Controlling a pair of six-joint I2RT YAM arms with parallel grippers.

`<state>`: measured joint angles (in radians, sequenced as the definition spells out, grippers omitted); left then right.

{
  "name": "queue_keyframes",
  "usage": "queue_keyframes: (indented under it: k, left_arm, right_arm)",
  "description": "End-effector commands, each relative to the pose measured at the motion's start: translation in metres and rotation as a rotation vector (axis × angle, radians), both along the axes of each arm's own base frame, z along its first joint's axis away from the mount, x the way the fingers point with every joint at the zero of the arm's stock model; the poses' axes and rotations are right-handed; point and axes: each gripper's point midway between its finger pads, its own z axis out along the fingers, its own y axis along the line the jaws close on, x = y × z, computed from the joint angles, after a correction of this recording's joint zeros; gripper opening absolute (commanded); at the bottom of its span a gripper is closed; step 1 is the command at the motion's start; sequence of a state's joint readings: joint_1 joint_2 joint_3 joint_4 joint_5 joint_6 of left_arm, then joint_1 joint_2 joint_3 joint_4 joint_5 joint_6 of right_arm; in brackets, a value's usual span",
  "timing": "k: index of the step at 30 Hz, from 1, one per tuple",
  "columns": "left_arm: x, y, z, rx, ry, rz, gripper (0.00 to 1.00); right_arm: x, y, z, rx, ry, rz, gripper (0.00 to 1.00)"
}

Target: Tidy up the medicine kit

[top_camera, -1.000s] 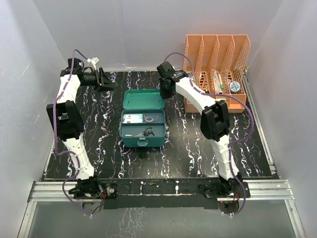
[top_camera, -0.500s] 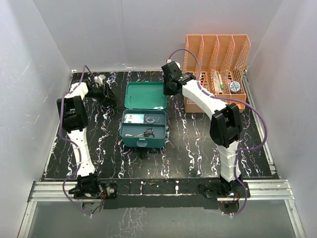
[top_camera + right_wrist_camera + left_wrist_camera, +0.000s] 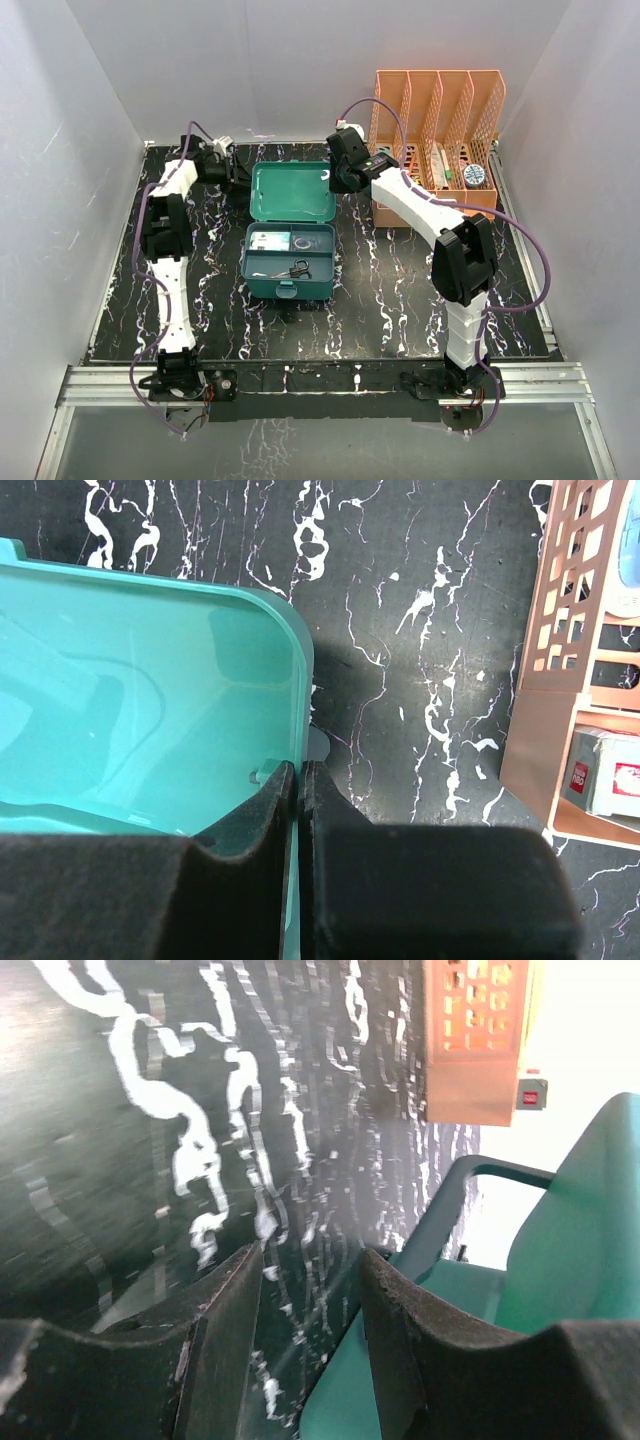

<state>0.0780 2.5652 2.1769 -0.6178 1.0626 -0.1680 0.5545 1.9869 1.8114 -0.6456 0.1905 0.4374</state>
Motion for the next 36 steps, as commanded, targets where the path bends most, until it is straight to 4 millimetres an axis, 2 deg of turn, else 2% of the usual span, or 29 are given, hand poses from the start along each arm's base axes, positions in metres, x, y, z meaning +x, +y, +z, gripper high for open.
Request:
queue_keyframes:
  k: [1, 4, 11, 15, 21, 23, 24, 26, 28, 29, 30, 32, 34, 35, 36]
  left_arm:
    - [-0.009, -0.04, 0.031, -0.106, -0.028, -0.098, 0.42]
    - [-0.018, -0.05, 0.049, -0.168, -0.047, -0.13, 0.39]
    - [-0.041, -0.056, 0.091, -0.302, -0.107, -0.205, 0.39]
    - [-0.047, -0.058, 0.114, -0.345, -0.15, -0.235, 0.39]
    - [-0.057, -0.063, 0.166, -0.418, -0.283, -0.285, 0.4]
    - [-0.065, -0.067, 0.174, -0.442, -0.272, -0.318, 0.41]
    - [-0.069, -0.07, 0.176, -0.444, -0.275, -0.342, 0.41]
    - [-0.072, -0.073, 0.183, -0.429, -0.248, -0.374, 0.39]
    - [-0.075, -0.072, 0.18, -0.425, -0.241, -0.375, 0.38]
    - [-0.076, -0.072, 0.18, -0.426, -0.245, -0.374, 0.38]
    - [-0.078, -0.073, 0.18, -0.425, -0.244, -0.376, 0.38]
    - [-0.081, -0.073, 0.182, -0.415, -0.254, -0.386, 0.38]
    - [-0.083, -0.071, 0.184, -0.39, -0.275, -0.405, 0.37]
    - [-0.085, -0.07, 0.183, -0.369, -0.278, -0.421, 0.36]
    - [-0.086, -0.069, 0.184, -0.351, -0.284, -0.434, 0.35]
  right_arm:
    - [-0.001, 0.007, 0.046, 0.047, -0.113, 0.028, 0.0]
    - [-0.001, 0.006, 0.048, 0.044, -0.116, 0.028, 0.0]
    - [-0.002, 0.011, 0.049, 0.056, -0.124, 0.047, 0.0]
    - [-0.002, 0.012, 0.053, 0.054, -0.137, 0.05, 0.19]
    - [-0.005, 0.009, 0.06, 0.057, -0.163, 0.05, 0.27]
    - [-0.006, 0.009, 0.061, 0.057, -0.168, 0.051, 0.3]
    - [-0.007, 0.008, 0.062, 0.057, -0.17, 0.049, 0.34]
    - [-0.009, 0.008, 0.069, 0.056, -0.188, 0.045, 0.51]
    - [-0.012, 0.008, 0.08, 0.051, -0.221, 0.039, 0.66]
    - [-0.014, 0.008, 0.086, 0.049, -0.242, 0.032, 0.78]
    - [-0.016, 0.007, 0.092, 0.049, -0.257, 0.028, 0.95]
    - [-0.02, 0.005, 0.102, 0.055, -0.276, 0.022, 0.98]
    - [-0.025, 0.002, 0.101, 0.045, -0.272, 0.009, 0.98]
    - [-0.03, -0.001, 0.114, 0.059, -0.293, 0.001, 0.98]
    - [-0.033, -0.003, 0.117, 0.059, -0.297, -0.006, 0.98]
